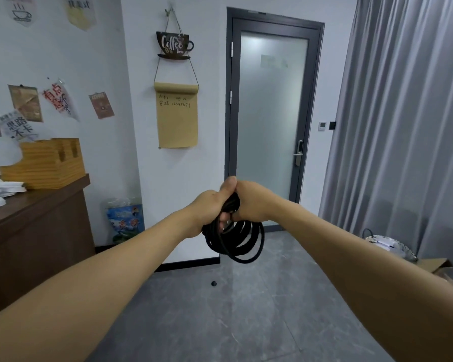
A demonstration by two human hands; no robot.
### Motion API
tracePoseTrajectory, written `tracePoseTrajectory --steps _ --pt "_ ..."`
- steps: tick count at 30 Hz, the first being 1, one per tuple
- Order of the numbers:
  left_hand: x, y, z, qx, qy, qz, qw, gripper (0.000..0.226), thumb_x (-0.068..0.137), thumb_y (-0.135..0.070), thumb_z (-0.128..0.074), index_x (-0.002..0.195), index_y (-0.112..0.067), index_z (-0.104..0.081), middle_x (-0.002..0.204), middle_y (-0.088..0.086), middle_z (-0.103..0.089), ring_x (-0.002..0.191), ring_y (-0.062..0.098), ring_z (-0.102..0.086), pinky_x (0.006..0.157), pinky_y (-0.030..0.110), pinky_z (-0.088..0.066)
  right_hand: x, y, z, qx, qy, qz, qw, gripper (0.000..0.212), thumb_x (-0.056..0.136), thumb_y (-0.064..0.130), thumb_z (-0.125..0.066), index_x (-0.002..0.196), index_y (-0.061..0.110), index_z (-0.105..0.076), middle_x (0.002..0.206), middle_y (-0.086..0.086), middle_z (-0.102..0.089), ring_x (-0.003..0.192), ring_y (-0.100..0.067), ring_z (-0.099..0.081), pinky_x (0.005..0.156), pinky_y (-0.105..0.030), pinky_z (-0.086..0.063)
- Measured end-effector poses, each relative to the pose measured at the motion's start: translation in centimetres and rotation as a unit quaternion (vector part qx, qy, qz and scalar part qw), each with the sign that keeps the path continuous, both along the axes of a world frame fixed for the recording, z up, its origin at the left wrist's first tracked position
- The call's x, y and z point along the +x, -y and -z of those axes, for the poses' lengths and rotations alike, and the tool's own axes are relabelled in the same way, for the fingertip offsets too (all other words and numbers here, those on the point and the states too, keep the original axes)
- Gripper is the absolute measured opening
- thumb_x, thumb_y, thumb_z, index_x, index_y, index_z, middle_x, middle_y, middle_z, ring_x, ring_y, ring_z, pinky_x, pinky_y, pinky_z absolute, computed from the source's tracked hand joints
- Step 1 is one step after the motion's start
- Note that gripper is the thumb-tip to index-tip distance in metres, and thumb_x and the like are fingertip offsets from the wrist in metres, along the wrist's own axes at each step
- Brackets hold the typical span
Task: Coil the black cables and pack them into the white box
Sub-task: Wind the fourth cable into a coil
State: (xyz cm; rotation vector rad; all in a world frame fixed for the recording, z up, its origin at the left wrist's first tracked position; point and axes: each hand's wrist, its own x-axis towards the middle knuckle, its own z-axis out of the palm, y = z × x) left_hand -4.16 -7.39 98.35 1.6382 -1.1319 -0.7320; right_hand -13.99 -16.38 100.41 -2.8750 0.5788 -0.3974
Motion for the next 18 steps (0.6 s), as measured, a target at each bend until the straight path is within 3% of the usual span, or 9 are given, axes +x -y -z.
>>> tracePoseTrajectory --steps 2,4,10,13,15,18 --pt "-0.4 -0.1 -0.2 0.017 0.012 0.015 1.000 0.068 0.081 -0.074 -0.032 0.059 -0.011 -0.045 0.041 -0.002 -0.042 0.038 0.012 -0.041 0.050 0.024 -0.041 -0.3 0.0 0.3 -0.003 -0.027 0.015 1.000 0.014 0.078 0.015 -0.065 0.079 0.021 -0.052 0.076 0.001 -0.059 0.076 -0.023 -0.060 0.070 -0.037 -0.053" --pt "-0.5 0.0 -0.2 0.034 0.031 0.029 0.999 0.072 0.070 -0.080 -0.031 0.057 -0.011 -0.045 0.045 0.000 -0.044 0.041 0.014 -0.044 0.054 0.026 -0.043 -0.8 0.0 0.6 -0.006 -0.037 0.018 0.999 0.020 0.080 0.013 -0.061 0.071 0.023 -0.046 0.071 0.002 -0.055 0.073 -0.023 -0.059 0.069 -0.037 -0.052" --pt "-0.4 0.6 0.5 0.006 0.173 -0.004 0.985 0.092 0.055 -0.096 -0.016 0.071 -0.010 -0.046 0.068 0.012 -0.045 0.061 0.023 -0.043 0.062 0.032 -0.035 -1.2 0.5 1.8 -0.047 -0.021 0.034 0.998 0.002 0.088 0.013 -0.047 0.090 0.013 -0.047 0.076 0.001 -0.052 0.075 -0.025 -0.057 0.067 -0.038 -0.051" --pt "-0.4 0.8 0.7 -0.013 0.224 -0.021 0.974 0.103 0.057 -0.095 -0.011 0.080 -0.003 -0.051 0.077 0.013 -0.054 0.071 0.022 -0.049 0.074 0.037 -0.044 -1.4 1.1 2.3 -0.043 0.013 0.071 0.996 0.003 0.088 0.014 -0.045 0.085 0.013 -0.047 0.076 0.000 -0.052 0.073 -0.025 -0.055 0.056 -0.032 -0.044" --pt "-0.3 0.7 1.1 -0.001 0.238 0.006 0.971 0.109 0.053 -0.097 -0.027 0.102 -0.005 -0.055 0.088 0.008 -0.060 0.078 0.019 -0.053 0.085 0.040 -0.046 -1.6 1.5 2.4 -0.040 0.032 0.105 0.993 0.008 0.087 0.013 -0.045 0.080 0.015 -0.043 0.074 0.000 -0.049 0.070 -0.024 -0.051 0.052 -0.028 -0.035" --pt "0.0 0.6 1.8 0.020 0.290 0.039 0.956 0.098 0.042 -0.085 -0.065 0.119 -0.028 -0.046 0.106 -0.012 -0.058 0.097 0.012 -0.057 0.091 0.040 -0.047 -1.8 2.1 2.7 -0.045 0.052 0.138 0.988 0.004 0.086 0.014 -0.047 0.084 0.013 -0.044 0.074 -0.002 -0.051 0.069 -0.026 -0.051 0.055 -0.030 -0.037"
